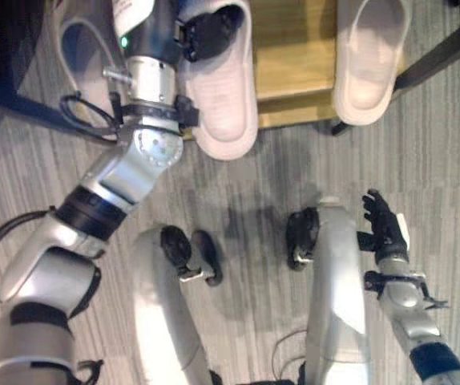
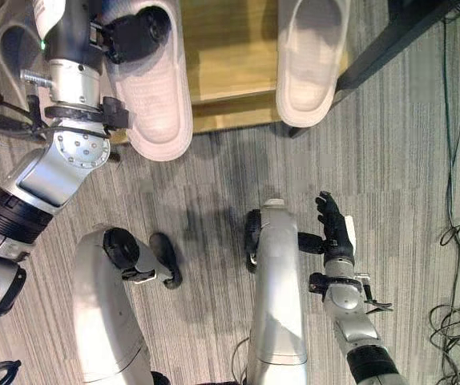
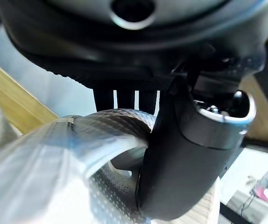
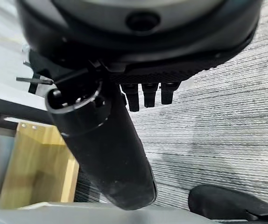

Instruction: Arrange the slippers neatly on the shoe rack.

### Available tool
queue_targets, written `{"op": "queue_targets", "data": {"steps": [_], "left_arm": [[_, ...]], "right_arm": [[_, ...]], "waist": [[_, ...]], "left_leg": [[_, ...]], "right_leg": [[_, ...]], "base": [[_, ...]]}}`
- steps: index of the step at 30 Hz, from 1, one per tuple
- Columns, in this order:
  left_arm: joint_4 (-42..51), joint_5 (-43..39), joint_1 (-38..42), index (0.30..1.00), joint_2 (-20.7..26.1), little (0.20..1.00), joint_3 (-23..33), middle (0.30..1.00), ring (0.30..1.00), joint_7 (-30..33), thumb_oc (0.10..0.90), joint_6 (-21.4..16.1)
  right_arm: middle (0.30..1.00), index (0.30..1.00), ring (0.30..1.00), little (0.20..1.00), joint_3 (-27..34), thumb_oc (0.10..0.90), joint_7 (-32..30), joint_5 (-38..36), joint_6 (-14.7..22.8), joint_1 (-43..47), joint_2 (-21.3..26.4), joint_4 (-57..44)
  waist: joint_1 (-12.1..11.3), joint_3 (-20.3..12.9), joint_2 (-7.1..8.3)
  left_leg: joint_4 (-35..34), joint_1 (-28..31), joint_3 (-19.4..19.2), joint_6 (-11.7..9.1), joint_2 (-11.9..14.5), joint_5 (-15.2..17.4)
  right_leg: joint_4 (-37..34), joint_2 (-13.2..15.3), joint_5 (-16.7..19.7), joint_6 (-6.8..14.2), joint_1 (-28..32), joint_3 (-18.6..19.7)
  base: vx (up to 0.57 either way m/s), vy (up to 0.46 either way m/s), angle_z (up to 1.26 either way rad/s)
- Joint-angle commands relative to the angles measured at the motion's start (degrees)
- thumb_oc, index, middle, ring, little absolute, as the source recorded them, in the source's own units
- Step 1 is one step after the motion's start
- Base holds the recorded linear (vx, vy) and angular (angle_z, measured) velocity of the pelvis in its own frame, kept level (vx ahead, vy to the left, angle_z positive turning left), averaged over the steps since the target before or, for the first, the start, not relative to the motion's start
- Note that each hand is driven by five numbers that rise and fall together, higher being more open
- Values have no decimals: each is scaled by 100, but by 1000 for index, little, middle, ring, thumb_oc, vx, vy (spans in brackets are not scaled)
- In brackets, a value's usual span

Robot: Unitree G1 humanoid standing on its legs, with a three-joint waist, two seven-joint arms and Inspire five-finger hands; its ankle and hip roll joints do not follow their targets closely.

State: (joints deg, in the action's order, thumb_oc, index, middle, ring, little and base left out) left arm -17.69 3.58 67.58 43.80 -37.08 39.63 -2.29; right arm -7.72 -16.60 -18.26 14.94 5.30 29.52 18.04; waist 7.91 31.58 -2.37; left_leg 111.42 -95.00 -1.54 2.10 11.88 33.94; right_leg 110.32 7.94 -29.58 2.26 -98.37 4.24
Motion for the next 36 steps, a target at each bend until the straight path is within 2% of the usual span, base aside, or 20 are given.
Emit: {"op": "queue_targets", "data": {"steps": [1,3,8,14,22,24,36], "left_arm": [[-265,-61,1115,300,249,300,54,300,300,548,400,-357],[-394,-153,1177,300,256,300,1,300,300,539,400,-374],[-1450,-464,1624,300,66,300,-484,300,300,409,400,-399],[-2286,-799,1919,300,-253,300,-652,300,300,209,400,-438],[-2727,-1044,2423,300,-436,300,-843,300,300,73,400,-485],[-2733,-1166,2502,900,-499,900,-789,900,900,30,800,-531],[-2462,-1380,2372,900,-850,900,-531,900,900,-173,800,-558]], "right_arm": [[900,900,900,900,136,800,-86,-155,437,-586,217,-808],[900,900,900,900,114,800,-115,-100,438,-676,248,-922],[900,900,900,900,-93,800,-150,17,452,-883,390,-1117],[900,900,900,900,-228,800,-157,32,436,-843,415,-1048],[900,900,900,900,-179,800,-139,103,412,-1041,581,-1291],[900,900,900,900,-176,800,-112,116,396,-1088,598,-1297],[900,900,900,900,-211,800,70,40,332,-1046,699,-1187]], "waist": [[250,-178,-82],[270,-178,-86],[387,-178,-60],[530,-178,36],[633,-178,130],[642,-178,150],[591,-178,287]], "left_leg": [[-238,504,723,-227,-65,152],[-104,504,753,-212,-30,227],[441,504,819,-132,45,543],[705,504,765,-103,81,671],[877,504,671,-104,47,771],[915,504,662,-94,17,801],[1053,504,511,-228,-156,889]], "right_leg": [[315,265,-860,514,841,255],[427,249,-930,533,841,279],[860,229,-1157,593,841,454],[1035,228,-1237,648,841,559],[1163,284,-1275,685,841,698],[1208,292,-1261,693,841,748],[1556,366,-1301,639,841,1014]], "base": [[92,88,-20],[67,49,-22],[68,42,-17],[31,22,-6],[19,23,-4],[0,0,0],[5,-6,4]]}}
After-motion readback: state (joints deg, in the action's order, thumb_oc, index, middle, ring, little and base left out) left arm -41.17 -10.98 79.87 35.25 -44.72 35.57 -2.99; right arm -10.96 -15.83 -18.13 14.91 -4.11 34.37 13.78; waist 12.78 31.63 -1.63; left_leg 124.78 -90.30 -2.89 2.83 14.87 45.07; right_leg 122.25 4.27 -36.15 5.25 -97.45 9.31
